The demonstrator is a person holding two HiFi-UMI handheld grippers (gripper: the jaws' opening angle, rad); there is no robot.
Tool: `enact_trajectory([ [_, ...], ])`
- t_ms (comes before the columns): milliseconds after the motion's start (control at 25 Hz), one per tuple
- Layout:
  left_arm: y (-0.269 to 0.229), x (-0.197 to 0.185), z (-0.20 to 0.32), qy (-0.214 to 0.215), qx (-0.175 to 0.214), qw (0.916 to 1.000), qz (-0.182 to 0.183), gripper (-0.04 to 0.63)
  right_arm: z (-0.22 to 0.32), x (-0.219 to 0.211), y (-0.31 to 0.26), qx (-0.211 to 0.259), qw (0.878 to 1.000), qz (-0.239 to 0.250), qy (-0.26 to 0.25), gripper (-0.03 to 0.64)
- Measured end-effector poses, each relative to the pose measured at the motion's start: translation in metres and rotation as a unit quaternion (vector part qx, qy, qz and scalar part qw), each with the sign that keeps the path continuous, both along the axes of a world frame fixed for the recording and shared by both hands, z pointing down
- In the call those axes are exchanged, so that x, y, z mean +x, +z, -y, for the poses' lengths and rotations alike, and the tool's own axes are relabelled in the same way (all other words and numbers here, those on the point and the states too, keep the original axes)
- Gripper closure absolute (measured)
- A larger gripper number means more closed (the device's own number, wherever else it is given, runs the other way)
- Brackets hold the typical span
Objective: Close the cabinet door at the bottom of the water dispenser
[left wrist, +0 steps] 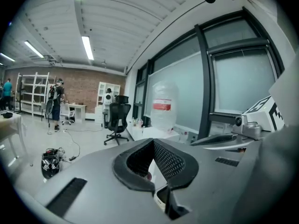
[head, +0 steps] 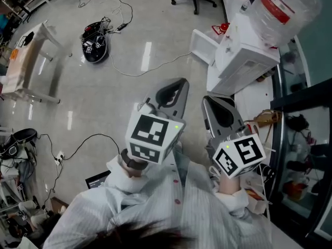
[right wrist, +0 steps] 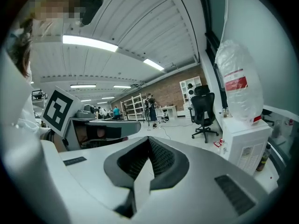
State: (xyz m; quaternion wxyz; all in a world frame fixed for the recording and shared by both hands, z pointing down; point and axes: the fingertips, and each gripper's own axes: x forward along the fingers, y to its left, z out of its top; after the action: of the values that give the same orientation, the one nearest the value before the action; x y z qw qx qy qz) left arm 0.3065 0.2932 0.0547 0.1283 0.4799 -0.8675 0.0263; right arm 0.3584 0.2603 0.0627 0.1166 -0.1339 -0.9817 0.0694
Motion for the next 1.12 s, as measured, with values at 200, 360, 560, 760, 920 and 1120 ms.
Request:
enact_trajectory([
  [200, 0.004, -0.015, -0.001, -0.009, 0.0, 1.0, -0.004, 0.586, 0.0, -0.016, 0.005, -0.002, 1.0, -0.006, -0.009, 0.603],
  [360, 0.009, -0.041, -0.001, -0.009, 0.0, 1.0, -0.003, 0.585, -0.001, -0.043, 0.009, 0.002, 1.0, -0.009, -0.011, 0.603],
  [560, 0.01, -0.096, -0.001, -0.004, 0.002, 1.0, 0.0, 0.586, 0.0, -0.096, 0.013, 0.004, 1.0, -0.011, -0.004, 0.603],
  [760, 0.012, -0.169, -0.004, -0.001, -0.006, 1.0, 0.003, 0.586, 0.007, -0.166, 0.015, 0.0, 1.0, -0.015, 0.012, 0.603],
  [920, 0.012, -0.224, -0.01, 0.001, -0.008, 0.9999, 0.008, 0.585, 0.007, -0.217, 0.015, 0.004, 1.0, -0.016, 0.022, 0.603],
  [1120, 0.012, -0.274, -0.011, 0.02, -0.01, 0.9997, 0.008, 0.586, 0.009, -0.266, 0.015, 0.003, 0.999, -0.018, 0.042, 0.603],
])
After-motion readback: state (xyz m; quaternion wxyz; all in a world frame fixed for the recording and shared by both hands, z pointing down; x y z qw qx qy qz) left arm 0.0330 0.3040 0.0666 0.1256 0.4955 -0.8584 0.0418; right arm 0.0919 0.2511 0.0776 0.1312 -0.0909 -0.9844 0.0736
